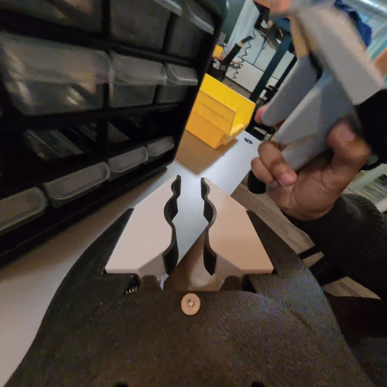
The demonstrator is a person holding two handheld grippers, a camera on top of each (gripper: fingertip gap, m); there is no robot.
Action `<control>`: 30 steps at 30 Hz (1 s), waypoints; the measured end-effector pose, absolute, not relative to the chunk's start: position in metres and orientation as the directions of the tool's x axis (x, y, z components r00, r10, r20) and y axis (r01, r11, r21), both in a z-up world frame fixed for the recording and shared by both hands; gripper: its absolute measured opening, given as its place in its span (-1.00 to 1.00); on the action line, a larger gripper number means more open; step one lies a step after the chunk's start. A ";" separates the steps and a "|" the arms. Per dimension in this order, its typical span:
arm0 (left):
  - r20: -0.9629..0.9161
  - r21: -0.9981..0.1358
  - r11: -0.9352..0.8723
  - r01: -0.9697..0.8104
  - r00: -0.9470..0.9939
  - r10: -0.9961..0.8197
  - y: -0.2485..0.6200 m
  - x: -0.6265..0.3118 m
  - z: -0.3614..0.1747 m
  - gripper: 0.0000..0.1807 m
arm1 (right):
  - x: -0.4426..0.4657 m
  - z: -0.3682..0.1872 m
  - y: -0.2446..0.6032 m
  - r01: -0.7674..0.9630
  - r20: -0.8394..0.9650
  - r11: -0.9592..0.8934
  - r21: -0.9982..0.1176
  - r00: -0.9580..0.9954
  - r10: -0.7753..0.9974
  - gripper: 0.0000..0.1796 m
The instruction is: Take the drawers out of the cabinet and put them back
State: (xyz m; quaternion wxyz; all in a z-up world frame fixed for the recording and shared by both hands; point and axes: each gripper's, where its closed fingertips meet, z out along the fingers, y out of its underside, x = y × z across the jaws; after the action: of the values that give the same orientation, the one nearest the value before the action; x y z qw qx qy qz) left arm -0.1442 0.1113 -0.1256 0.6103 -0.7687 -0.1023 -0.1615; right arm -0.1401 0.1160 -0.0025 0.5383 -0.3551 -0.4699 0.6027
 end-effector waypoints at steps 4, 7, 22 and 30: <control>0.374 -0.909 -0.198 0.367 0.927 -0.003 0.077 -0.181 -0.091 -0.96 | -0.137 -0.036 0.134 -0.191 -0.020 -0.055 -0.980 -0.179 0.984 -0.99; 0.341 -0.916 -0.179 0.358 0.932 0.120 0.016 -0.232 -0.061 -0.82 | -0.127 -0.052 0.143 -0.134 -0.083 -0.110 -0.985 -0.190 0.978 -1.00; -0.280 -0.441 -0.786 0.433 0.765 0.579 -0.252 -0.505 -0.167 -0.71 | -0.131 -0.066 0.129 -0.045 -0.146 -0.165 -0.985 -0.278 0.949 -0.99; -0.323 -0.357 -0.760 0.543 0.691 0.646 -0.270 -0.552 -0.165 -0.83 | -0.132 -0.066 0.136 -0.040 -0.214 -0.234 -0.971 -0.274 0.937 -0.99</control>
State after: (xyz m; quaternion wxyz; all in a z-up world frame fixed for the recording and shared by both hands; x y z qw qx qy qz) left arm -0.5521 -0.2700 -0.1648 0.1175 -0.9120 -0.3262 0.2190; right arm -0.1316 0.1355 -0.0665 0.3852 -0.4632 -0.4845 0.6343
